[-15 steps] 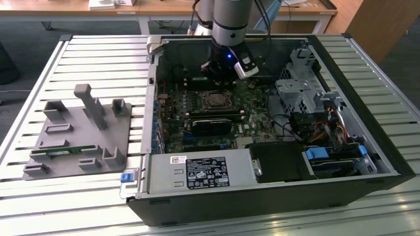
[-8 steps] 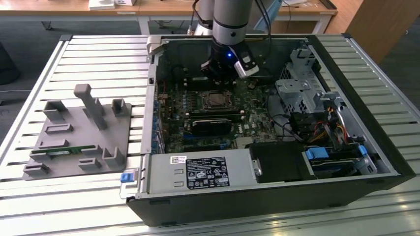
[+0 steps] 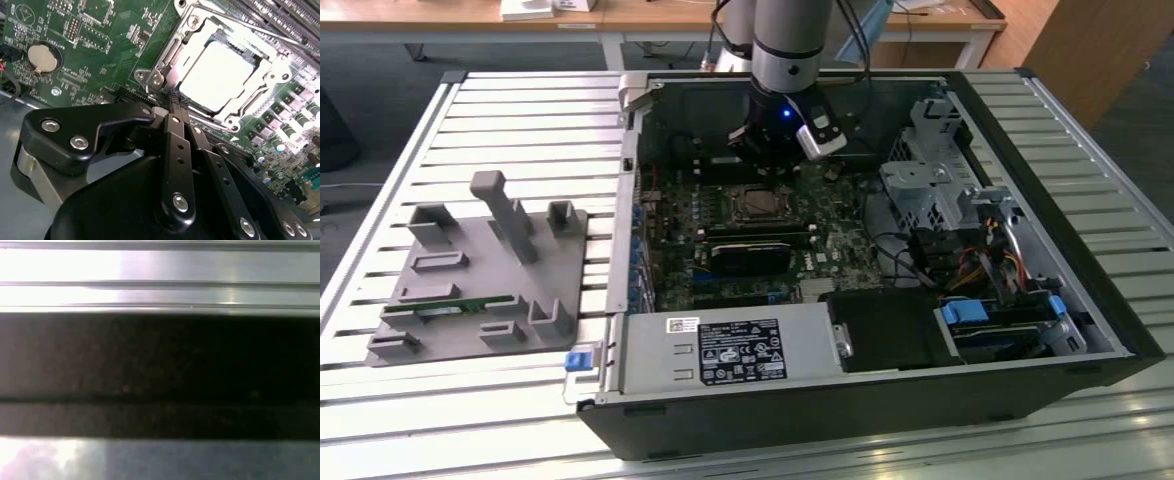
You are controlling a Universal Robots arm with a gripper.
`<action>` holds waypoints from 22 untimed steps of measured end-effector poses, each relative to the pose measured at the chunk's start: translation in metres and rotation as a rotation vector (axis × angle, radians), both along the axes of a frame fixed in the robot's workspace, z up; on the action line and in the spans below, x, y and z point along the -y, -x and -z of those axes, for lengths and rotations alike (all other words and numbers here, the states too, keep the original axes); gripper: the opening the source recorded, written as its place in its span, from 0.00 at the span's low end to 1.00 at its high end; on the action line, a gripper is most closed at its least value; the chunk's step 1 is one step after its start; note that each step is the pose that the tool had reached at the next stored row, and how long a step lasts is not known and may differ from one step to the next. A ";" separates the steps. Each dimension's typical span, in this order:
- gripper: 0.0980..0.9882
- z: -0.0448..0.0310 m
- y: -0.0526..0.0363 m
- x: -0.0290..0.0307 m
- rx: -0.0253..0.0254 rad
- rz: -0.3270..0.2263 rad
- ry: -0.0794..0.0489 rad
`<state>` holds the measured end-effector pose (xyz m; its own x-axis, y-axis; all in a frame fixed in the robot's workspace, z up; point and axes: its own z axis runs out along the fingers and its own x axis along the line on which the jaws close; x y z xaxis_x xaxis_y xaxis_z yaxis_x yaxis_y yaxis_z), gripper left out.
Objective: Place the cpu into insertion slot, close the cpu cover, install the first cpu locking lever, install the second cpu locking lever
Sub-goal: 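Install the first cpu locking lever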
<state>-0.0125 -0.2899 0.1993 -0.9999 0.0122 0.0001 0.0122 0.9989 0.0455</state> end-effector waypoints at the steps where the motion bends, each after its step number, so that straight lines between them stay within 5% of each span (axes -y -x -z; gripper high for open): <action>1: 0.01 0.0005 0.0000 -0.0001 -0.0001 0.000 0.004; 8: 0.01 0.0034 -0.0001 -0.0017 -0.0002 0.000 0.014; 15: 0.01 0.0031 -0.0003 -0.0025 0.0011 -0.001 -0.010; 22: 0.01 -0.0127 -0.0003 -0.0022 0.0003 -0.002 -0.009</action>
<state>-0.0122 -0.2876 0.2121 -0.9999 0.0106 -0.0001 0.0106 0.9985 0.0545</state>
